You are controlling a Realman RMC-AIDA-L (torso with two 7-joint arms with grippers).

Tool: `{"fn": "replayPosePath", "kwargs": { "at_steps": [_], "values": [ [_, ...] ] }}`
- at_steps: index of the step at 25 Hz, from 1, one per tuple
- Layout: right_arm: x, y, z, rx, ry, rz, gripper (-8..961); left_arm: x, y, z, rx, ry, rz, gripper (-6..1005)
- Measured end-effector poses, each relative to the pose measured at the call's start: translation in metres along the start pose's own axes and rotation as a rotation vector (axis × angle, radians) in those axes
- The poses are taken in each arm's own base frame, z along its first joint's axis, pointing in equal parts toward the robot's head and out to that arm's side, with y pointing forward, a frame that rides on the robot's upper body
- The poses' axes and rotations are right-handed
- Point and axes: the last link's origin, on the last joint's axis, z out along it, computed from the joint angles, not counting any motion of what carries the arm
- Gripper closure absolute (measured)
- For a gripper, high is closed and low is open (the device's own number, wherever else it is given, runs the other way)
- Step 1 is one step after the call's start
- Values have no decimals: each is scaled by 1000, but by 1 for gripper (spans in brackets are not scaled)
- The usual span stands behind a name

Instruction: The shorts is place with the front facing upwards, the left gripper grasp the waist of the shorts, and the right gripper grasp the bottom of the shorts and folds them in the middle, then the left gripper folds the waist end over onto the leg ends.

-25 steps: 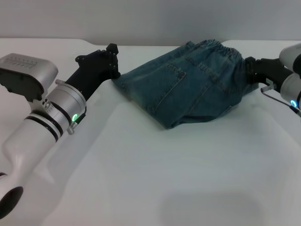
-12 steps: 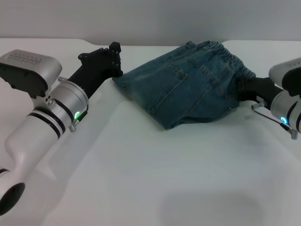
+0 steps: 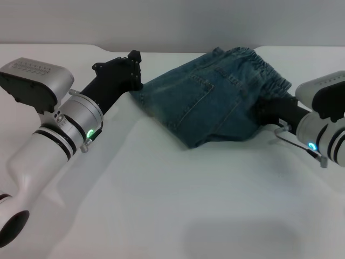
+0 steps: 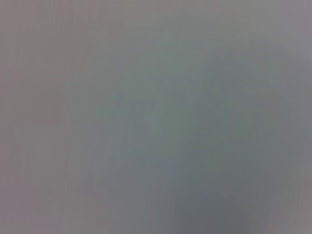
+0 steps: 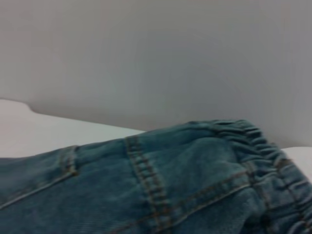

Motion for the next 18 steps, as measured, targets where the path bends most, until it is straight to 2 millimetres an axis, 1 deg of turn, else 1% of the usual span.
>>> {"fn": "replayPosePath", "kwargs": {
  "at_steps": [6, 12, 18],
  "values": [
    [-2, 19, 6, -65, 14, -10, 954, -1, 3, 0, -11, -5, -1, 1000],
    [-1, 37, 8, -113, 18, 22, 954, -1, 3, 0, -11, -4, -3, 1000],
    [-12, 57, 14, -175, 3, -21, 954, 1, 5, 3, -20, 1, 1, 1000]
  ]
}}
